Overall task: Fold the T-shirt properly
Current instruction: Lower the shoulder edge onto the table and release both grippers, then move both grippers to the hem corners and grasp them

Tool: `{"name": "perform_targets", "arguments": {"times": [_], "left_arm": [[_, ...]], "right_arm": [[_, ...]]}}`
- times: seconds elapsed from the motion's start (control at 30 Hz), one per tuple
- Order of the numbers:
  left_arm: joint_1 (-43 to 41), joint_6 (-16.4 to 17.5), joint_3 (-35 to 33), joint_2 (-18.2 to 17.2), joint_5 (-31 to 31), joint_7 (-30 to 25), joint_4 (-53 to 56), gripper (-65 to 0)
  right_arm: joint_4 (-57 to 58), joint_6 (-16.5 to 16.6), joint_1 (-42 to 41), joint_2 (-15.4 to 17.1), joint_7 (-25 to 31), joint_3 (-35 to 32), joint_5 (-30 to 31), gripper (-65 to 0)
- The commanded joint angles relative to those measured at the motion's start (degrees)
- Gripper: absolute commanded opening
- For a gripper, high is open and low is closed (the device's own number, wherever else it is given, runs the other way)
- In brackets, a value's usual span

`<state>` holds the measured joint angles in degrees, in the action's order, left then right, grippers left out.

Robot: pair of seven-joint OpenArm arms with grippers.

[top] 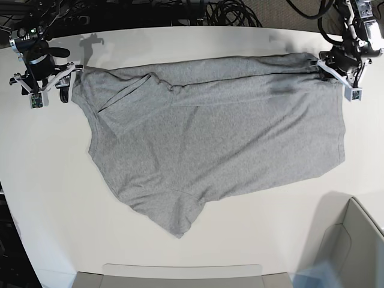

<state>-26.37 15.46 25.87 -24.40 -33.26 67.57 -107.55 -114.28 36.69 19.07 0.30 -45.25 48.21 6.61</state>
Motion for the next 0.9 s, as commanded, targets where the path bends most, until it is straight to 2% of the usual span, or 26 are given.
{"name": "perform_targets", "arguments": {"times": [0.0,0.2,0.4,0.5,0.57,0.63,0.7,0.77,0.87], "left_arm": [[0.22,-0.04,0.55,-1.05,-0.11,-0.89,-1.24,-41.9],[3.29,-0.12,0.64,-1.05,0.16,-0.63,-1.33,-41.9],[5.05,-0.21,9.34,0.18,0.24,-0.63,-1.33,-41.9],[7.6,-0.12,13.47,0.36,-0.02,-0.63,-1.33,-41.9],[8.57,-0.12,13.21,0.97,-0.02,-0.54,-1.24,-41.9],[10.24,-0.12,10.04,1.06,0.33,-0.01,-1.24,-41.9],[12.7,-0.47,8.02,1.06,0.42,1.92,-1.16,-41.9],[15.25,-0.47,8.2,2.21,0.42,3.15,-0.01,-41.9],[17.36,-0.3,8.37,3.0,0.42,3.33,2.45,-41.9]], "right_arm": [[-1.11,0.81,-0.65,0.54,1.08,0.1,0.64,-34.0],[-0.84,0.63,-4.7,0.63,0.73,-3.59,-0.94,-34.0],[-0.67,0.63,-14.89,0.54,-9.47,-12.38,-14.22,-34.0],[-0.23,0.63,-19.47,-0.78,-12.81,-15.99,-18.17,-34.0],[1.88,0.63,-22.02,-1.48,-12.9,-18.36,-19.93,-34.0],[6.72,0.19,-25.18,-1.48,-12.9,-21.08,-22.13,-34.0],[13.05,-3.06,-28.43,-1.48,-12.81,-23.9,-24.24,-34.0],[18.24,-8.34,-30.81,-1.48,-11.49,-25.48,-24.85,-34.0],[24.13,-16.42,-31.6,-1.48,-4.9,-29.08,-24.85,-34.1]]}}
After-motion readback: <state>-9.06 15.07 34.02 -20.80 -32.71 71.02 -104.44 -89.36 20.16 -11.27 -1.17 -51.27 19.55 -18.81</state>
